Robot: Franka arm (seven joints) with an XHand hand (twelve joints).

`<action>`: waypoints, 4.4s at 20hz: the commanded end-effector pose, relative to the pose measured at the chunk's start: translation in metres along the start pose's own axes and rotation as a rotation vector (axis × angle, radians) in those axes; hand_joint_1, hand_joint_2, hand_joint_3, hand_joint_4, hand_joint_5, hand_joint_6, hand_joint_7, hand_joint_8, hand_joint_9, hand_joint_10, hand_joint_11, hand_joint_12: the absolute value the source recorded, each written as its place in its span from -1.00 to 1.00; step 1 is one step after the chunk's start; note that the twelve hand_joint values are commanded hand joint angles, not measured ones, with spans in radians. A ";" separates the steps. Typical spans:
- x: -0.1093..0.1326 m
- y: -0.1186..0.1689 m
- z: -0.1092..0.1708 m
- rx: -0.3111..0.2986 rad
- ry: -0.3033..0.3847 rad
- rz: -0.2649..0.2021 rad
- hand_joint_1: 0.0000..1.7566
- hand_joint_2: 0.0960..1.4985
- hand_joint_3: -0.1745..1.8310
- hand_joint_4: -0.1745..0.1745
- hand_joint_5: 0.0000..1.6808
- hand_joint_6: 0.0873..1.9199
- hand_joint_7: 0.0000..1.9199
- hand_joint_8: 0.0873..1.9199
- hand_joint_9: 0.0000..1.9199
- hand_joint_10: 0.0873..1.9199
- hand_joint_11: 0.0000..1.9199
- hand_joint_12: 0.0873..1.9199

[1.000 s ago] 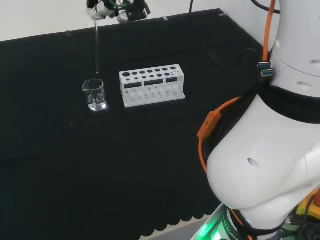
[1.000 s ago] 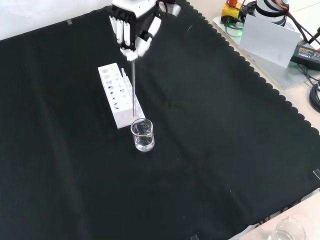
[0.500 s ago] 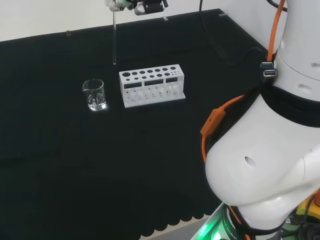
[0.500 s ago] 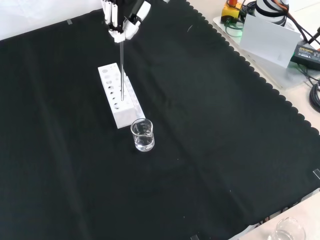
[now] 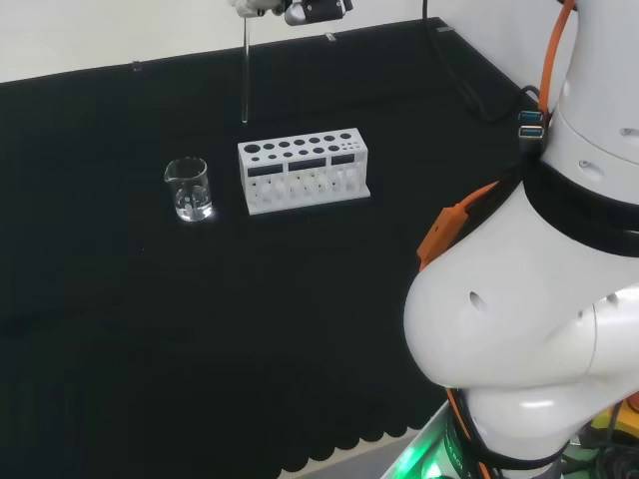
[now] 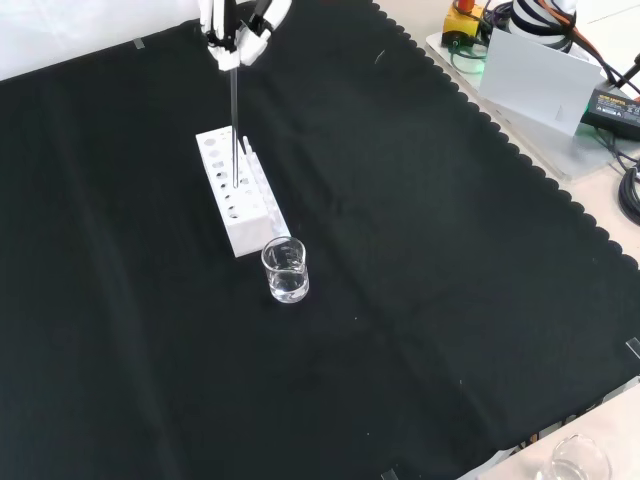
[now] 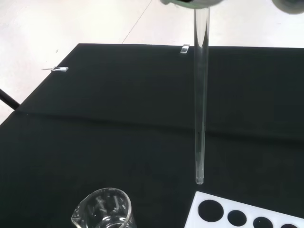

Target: Put the glass rod back on the white test tube rack.

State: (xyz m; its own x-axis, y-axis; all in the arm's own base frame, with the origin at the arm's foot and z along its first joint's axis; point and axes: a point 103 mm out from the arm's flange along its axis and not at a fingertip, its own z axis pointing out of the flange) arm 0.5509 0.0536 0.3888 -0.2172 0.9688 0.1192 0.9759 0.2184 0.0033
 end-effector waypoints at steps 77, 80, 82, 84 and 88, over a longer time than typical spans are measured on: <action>-0.002 -0.003 0.035 0.062 0.005 0.018 0.51 0.39 -1.00 -1.00 0.65 -1.00 0.37 -0.29 0.74 -0.59 0.62 -0.44; 0.002 -0.003 0.035 0.064 0.007 0.010 0.51 0.39 -1.00 -1.00 0.65 -1.00 0.37 -0.29 0.74 -0.59 0.62 -0.44; 0.002 -0.003 0.035 0.062 0.012 0.008 0.51 0.39 -1.00 -1.00 0.65 -1.00 0.37 -0.29 0.74 -0.59 0.62 -0.44; 0.002 -0.002 0.035 0.059 0.010 0.007 0.51 0.39 -1.00 -1.00 0.65 -1.00 0.37 -0.29 0.74 -0.59 0.62 -0.44; 0.002 -0.004 0.035 0.065 0.003 0.005 0.51 0.39 -1.00 -1.00 0.65 -1.00 0.37 -0.29 0.74 -0.59 0.62 -0.44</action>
State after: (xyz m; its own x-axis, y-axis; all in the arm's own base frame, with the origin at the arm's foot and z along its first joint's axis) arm 0.5474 0.0586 0.3547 -0.2093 0.9695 0.1274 0.9742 0.2179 -0.0582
